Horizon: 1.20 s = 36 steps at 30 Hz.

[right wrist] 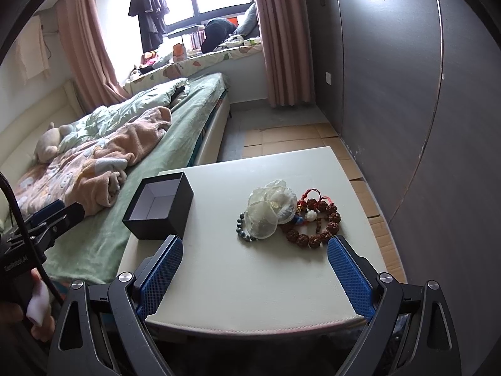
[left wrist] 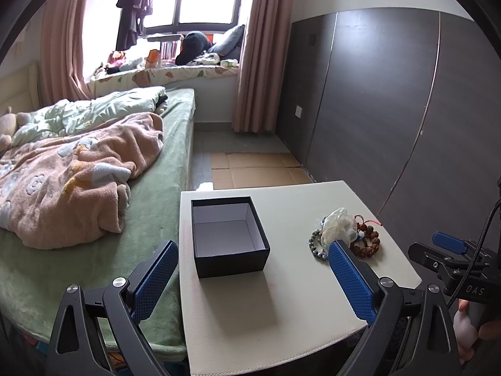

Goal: Organize jewelry

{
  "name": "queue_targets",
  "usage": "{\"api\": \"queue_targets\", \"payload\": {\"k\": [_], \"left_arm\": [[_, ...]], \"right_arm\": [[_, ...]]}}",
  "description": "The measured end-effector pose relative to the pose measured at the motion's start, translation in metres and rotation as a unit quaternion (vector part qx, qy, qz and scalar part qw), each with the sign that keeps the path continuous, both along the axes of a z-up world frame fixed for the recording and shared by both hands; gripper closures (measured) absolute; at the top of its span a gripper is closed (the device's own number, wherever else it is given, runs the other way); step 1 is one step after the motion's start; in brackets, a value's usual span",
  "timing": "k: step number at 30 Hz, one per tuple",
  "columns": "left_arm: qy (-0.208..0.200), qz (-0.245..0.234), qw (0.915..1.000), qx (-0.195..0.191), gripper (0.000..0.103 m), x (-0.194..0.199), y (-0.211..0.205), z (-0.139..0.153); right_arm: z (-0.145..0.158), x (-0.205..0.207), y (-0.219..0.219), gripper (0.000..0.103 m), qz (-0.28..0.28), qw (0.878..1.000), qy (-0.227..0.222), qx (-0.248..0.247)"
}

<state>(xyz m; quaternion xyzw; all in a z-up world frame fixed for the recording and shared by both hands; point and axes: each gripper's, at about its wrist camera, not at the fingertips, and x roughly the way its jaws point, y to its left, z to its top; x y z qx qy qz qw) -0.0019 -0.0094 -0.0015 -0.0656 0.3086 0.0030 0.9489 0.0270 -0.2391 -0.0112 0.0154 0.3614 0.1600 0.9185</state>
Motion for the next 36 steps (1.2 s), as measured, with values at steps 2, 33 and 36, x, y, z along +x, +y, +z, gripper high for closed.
{"api": "queue_targets", "payload": {"k": [2,33,36], "left_arm": [[0.000,0.000,1.0000,0.000,0.006,0.000,0.000,0.000],[0.016,-0.032,0.9987,-0.036,0.006,0.054,-0.028,-0.029],[0.020,-0.051,0.9976,-0.043,0.010,0.065,-0.042,-0.032]], "right_arm": [[0.000,0.000,0.000,0.008,0.000,1.000,0.000,-0.001],[-0.019,0.041,-0.061,0.008,-0.097,0.988,0.038,0.112],[-0.029,0.052,-0.072,0.009,-0.109,0.982,0.063,0.142]]}}
